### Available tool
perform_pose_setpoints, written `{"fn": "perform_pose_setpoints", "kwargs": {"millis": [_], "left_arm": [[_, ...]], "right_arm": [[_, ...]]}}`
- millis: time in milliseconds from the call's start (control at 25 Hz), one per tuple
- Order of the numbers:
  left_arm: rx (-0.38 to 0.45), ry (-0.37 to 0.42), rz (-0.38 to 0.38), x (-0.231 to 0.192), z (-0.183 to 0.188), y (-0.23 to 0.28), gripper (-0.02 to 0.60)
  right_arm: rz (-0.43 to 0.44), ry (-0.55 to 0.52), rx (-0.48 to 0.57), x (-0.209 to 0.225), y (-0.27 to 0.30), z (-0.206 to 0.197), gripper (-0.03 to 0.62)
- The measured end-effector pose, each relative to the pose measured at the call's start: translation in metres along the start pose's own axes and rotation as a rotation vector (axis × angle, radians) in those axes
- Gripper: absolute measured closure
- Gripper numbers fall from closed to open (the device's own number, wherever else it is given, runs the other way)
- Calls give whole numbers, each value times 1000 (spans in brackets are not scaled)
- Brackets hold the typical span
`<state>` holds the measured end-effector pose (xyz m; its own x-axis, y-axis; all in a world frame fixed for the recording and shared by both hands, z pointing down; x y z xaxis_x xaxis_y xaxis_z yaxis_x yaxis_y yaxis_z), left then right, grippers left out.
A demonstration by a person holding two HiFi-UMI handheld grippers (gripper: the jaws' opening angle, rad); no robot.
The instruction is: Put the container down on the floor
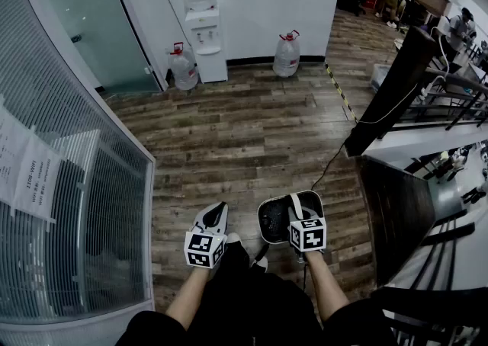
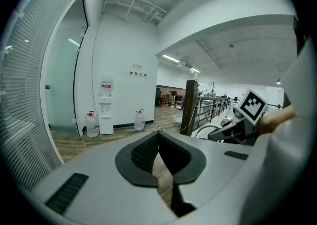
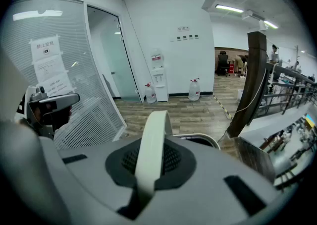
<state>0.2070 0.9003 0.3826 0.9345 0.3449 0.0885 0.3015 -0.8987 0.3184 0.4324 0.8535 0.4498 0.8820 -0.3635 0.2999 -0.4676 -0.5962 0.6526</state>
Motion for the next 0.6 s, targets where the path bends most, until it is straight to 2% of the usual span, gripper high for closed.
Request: {"fn": "perform_pose_setpoints", "kwargs": {"millis": [240,600], "left_arm": [[-6,0,-11,12,0,0,568],[-36,1,-28,18,-9,-2,568]], "right_arm": [[19,11,6,3,-7,-4,583],[35,53,-43,2,-4,-23,583]]}}
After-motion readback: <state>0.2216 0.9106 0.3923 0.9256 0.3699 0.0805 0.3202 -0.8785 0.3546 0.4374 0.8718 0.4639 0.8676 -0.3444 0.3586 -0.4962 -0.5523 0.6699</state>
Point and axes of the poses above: the fingertips, and each gripper's own axes: y forward along the fingers, x to its right, z out of its top, the point moved 3 cm from there along -y, backward along the fingers, and after that the axes turned 10 degrees about y, right-handed, at the moved point
